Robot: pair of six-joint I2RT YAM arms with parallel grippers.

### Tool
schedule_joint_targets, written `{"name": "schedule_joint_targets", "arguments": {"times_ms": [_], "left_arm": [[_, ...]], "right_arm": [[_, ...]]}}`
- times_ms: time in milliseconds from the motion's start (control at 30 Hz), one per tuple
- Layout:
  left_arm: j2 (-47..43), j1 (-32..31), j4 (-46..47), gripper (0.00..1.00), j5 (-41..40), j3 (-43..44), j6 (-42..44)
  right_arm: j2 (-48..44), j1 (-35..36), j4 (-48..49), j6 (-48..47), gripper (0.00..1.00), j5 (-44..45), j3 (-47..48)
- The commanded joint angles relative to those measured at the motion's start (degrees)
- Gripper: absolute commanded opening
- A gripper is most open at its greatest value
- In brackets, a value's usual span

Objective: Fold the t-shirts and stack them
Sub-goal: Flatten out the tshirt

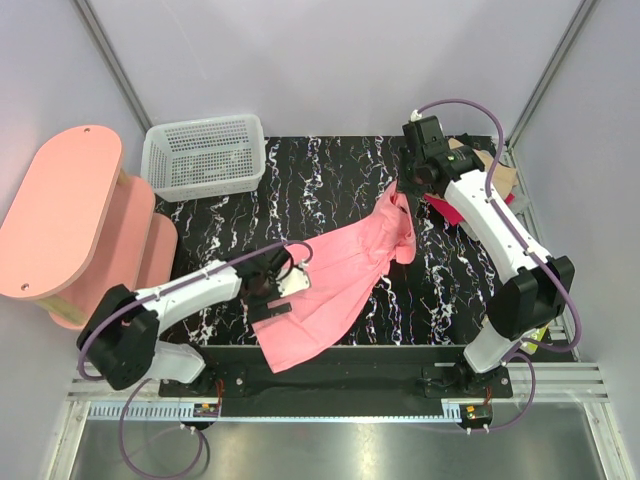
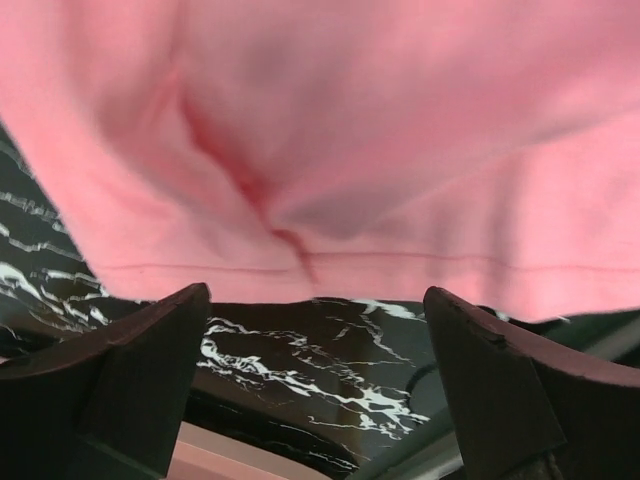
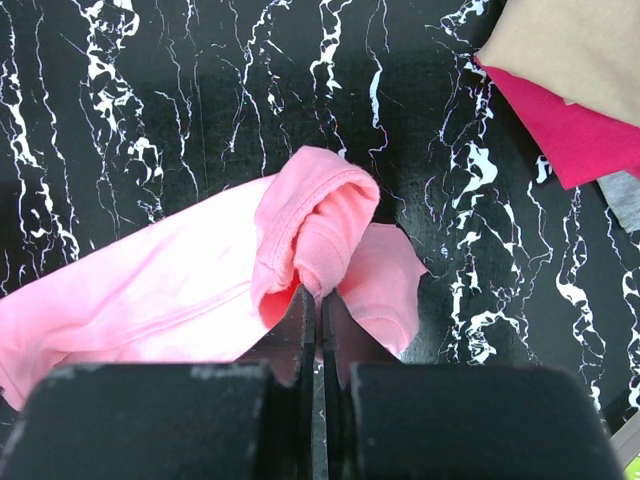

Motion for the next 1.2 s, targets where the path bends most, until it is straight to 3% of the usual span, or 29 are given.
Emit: {"name": "schedule_joint_targets", "arguments": {"times_ms": [0, 367, 500, 667, 933, 1167], "left_arm": [[1.8, 5.4, 5.2, 0.94, -0.6, 3.5, 0.1], [4.2, 6.6, 7.0, 0.90, 0.2, 2.7, -1.4], [2.7, 6.6, 6.4, 0.81, 0.1, 1.2, -1.3], [1.8, 6.9, 6.1, 0.63, -0.1, -1.5, -0.7], [2.0, 7.4, 6.6, 0.58, 0.5, -2.2, -0.6], [5.6, 7.9, 7.8, 0.45, 0.6, -0.9, 0.0]], "right_arm": [[-1.4, -0.5, 2.2, 0.6, 0.00, -0.7, -1.5], [-1.8, -0.5, 2.6, 0.6, 0.00, -0.2, -2.1], [-1.7, -0.6, 2.6, 0.8, 0.00, -0.4, -2.1], [-1.7, -0.6, 2.6, 0.9, 0.00, -0.4, -2.3], [-1.8, -0.6, 2.6, 1.2, 0.00, -0.9, -2.2], [-2.2, -0.6, 2.6, 1.4, 0.00, -1.2, -2.8]]}}
